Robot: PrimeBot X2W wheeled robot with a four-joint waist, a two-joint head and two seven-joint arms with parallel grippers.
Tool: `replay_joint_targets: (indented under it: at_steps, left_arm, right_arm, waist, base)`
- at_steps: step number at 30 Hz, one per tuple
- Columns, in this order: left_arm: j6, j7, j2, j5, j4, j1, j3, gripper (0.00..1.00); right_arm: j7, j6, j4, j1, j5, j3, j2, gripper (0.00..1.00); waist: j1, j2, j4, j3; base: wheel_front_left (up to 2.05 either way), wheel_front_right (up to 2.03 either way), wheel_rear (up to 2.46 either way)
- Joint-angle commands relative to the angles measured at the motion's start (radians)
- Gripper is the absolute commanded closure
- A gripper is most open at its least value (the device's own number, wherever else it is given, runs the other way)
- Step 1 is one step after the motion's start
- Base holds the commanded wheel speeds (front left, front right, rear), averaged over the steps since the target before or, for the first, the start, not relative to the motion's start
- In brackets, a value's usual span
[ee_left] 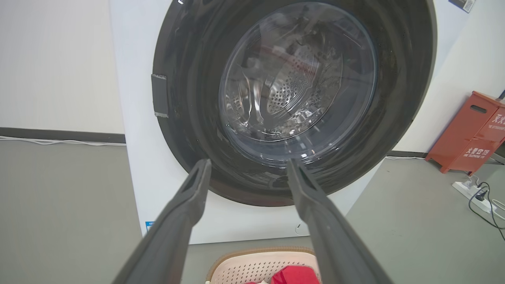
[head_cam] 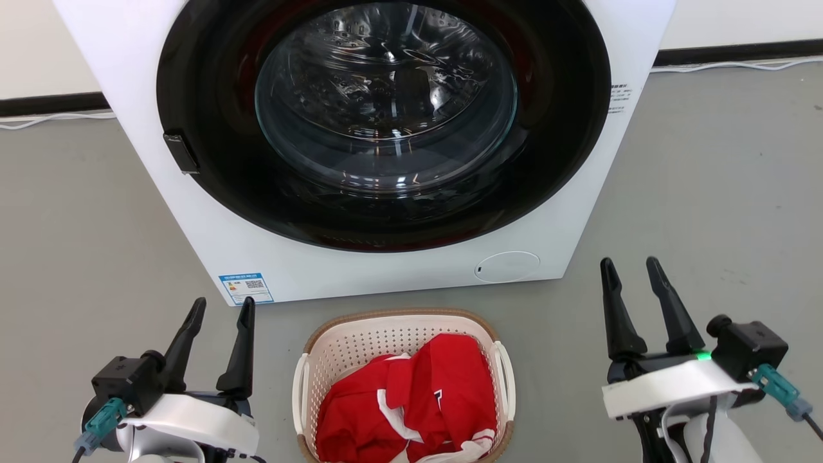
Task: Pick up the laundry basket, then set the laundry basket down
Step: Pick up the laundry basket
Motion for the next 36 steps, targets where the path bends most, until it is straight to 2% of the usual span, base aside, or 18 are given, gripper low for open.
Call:
replay_joint_targets:
  at_steps: [1,26,36]
  left_arm:
    - [-0.002,-0.006,0.014,0.006,-0.023,-0.021,0.036,0.0]
    - [-0.002,-0.006,0.009,0.002,-0.032,-0.031,0.042,0.0]
    - [-0.002,-0.006,0.014,-0.002,-0.064,-0.052,0.046,0.0]
  right_arm:
    - [-0.011,0.007,-0.022,-0.01,-0.009,0.023,-0.005,0.0]
    - [-0.011,0.007,-0.01,-0.017,-0.029,0.025,-0.004,0.0]
    - [-0.011,0.007,0.0,-0.045,-0.049,0.029,0.0,0.0]
  waist:
    - [0.0,0.0,0.001,0.0]
    - [0.0,0.0,-0.003,0.027]
    - [0.0,0.0,-0.006,0.103]
  base:
    - [0.0,0.0,0.0]
    - [0.0,0.0,0.0]
    - [0.0,0.0,0.0]
